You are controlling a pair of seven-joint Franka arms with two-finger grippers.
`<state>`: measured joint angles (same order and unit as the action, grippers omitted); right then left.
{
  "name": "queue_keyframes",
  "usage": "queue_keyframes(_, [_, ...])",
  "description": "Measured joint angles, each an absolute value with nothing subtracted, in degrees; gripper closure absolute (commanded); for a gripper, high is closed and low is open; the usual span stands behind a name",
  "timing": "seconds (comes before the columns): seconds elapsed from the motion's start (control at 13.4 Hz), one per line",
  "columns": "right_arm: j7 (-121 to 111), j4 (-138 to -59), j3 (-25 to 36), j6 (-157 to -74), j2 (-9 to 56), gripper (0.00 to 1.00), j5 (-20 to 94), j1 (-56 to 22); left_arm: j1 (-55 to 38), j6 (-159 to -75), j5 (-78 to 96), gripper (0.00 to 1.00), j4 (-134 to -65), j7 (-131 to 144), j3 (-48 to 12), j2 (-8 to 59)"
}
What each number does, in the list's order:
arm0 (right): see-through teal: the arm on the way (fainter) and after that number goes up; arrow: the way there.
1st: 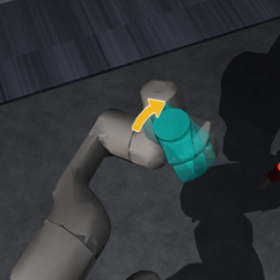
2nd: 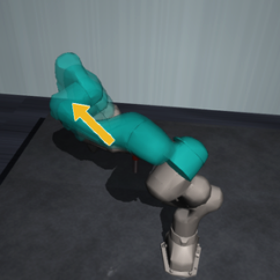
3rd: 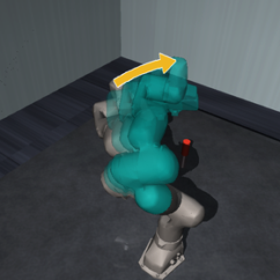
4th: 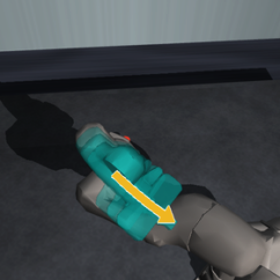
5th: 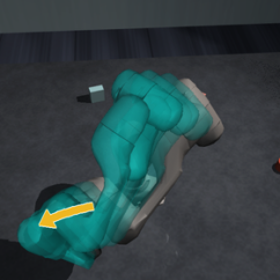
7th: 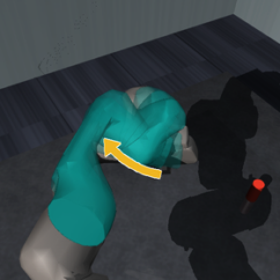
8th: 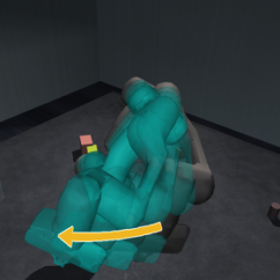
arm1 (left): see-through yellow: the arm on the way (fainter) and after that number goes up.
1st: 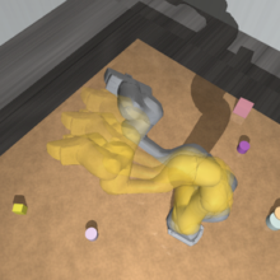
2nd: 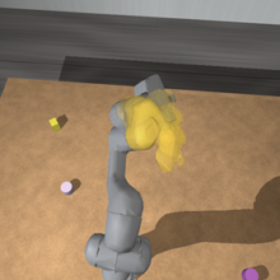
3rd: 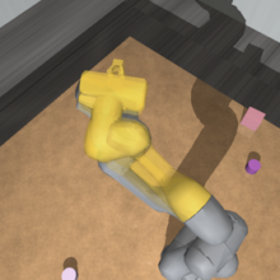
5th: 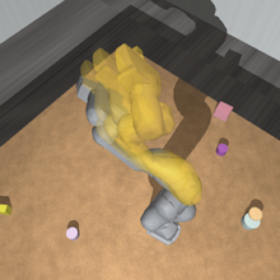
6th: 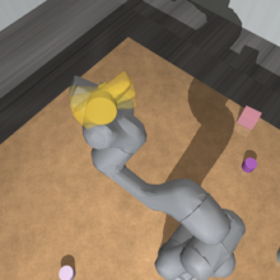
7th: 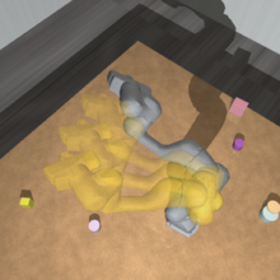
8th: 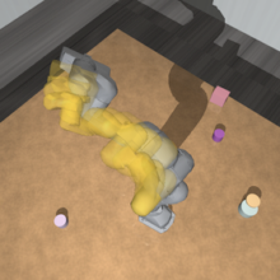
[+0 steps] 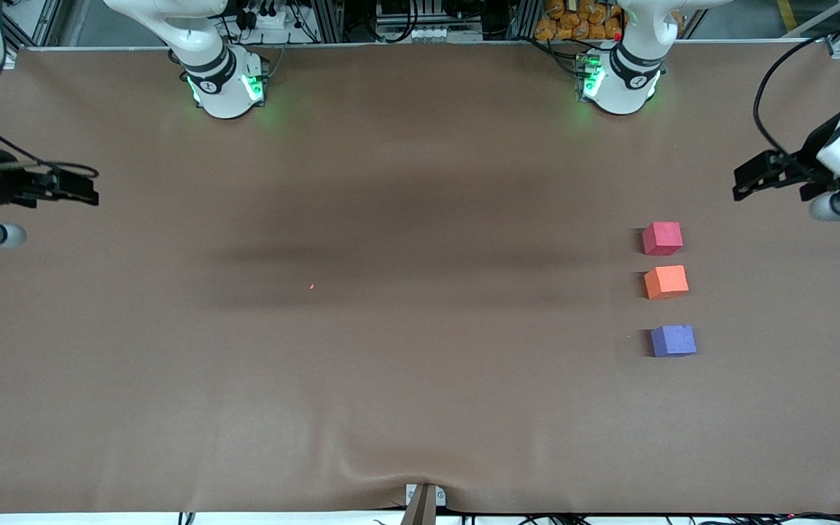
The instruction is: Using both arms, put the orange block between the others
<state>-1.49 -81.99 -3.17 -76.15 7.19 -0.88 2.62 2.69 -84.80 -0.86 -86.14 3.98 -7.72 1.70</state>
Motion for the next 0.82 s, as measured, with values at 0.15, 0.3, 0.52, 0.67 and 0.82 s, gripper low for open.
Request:
queue_keyframes(0.15, [-1.49,-82.32,-3.17,-75.99,5.74,0.0,-0.88,2.61,2.69,-83.44,-0.86,0.0,-85.29,3.98,-7.76,1.27])
queue_keyframes(0.3, [-1.49,-83.14,-3.18,-75.92,4.21,0.0,-0.88,2.6,2.67,-82.48,-0.86,0.0,-84.69,3.98,-7.92,0.91])
queue_keyframes(0.52, [-1.49,-85.34,-3.14,-75.65,1.95,0.0,-0.88,2.61,2.62,-80.67,-0.86,0.0,-84.11,3.98,-9.37,-0.72])
queue_keyframes(0.67, [-1.49,-86.19,-3.08,-75.5,1.35,0.0,-0.87,2.61,2.66,-80.14,-0.86,0.0,-84.11,2.76,-9.53,-1.37])
queue_keyframes(0.82, [-1.49,-86.42,-3.05,-75.24,1.29,0.0,-0.49,2.61,2.83,-79.71,-0.86,0.0,-84.12,0.44,-9.48,-1.39])
